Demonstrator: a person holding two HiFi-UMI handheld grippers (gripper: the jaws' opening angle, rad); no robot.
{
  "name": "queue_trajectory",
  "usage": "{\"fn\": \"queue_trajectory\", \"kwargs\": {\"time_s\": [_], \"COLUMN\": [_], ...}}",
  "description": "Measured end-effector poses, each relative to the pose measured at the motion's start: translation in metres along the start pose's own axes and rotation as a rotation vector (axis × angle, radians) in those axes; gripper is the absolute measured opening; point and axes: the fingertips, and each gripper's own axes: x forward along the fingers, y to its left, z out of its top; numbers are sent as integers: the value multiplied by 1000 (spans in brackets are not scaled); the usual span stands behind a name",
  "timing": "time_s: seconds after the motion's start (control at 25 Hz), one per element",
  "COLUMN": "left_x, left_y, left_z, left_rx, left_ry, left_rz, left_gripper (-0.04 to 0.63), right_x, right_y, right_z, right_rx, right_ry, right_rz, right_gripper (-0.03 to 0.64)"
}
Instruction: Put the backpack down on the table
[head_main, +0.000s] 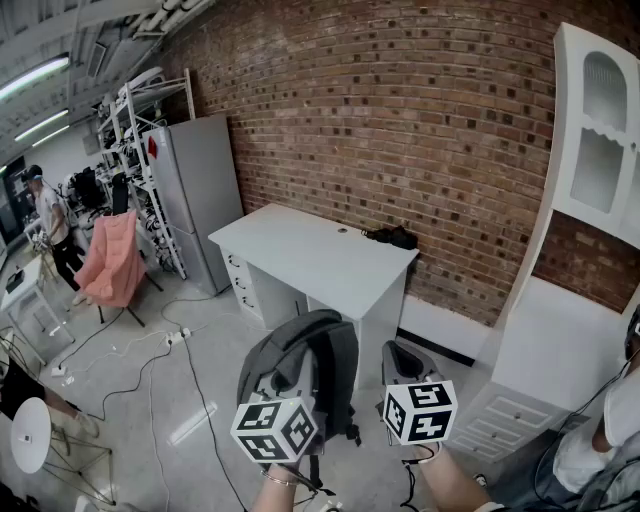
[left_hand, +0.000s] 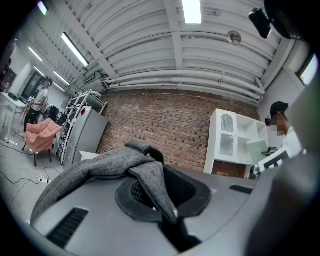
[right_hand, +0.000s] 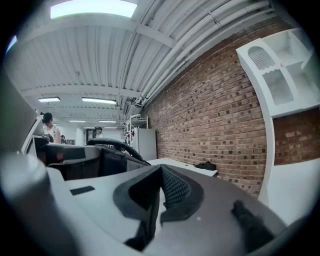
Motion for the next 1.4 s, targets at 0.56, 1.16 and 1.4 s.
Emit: {"fn": "queue_trajectory", "kwargs": {"time_s": [0.56,1.16,1.4], "left_x": [-9,34,73], "left_y": [39,89,120], "left_z": [-2,22,29], "left_rx": [-32,-38,-32], "left_ry": [34,12,2], "left_rz": [23,18,58], "left_gripper": [37,37,37], "right_x": [23,92,146], "right_y": [35,34,23], "right_z": [-7,0,-3], "right_rx": [64,66,57], "right_ry": [4,8,29], "right_rz": [58,23,34], "right_gripper": [31,31,31]}}
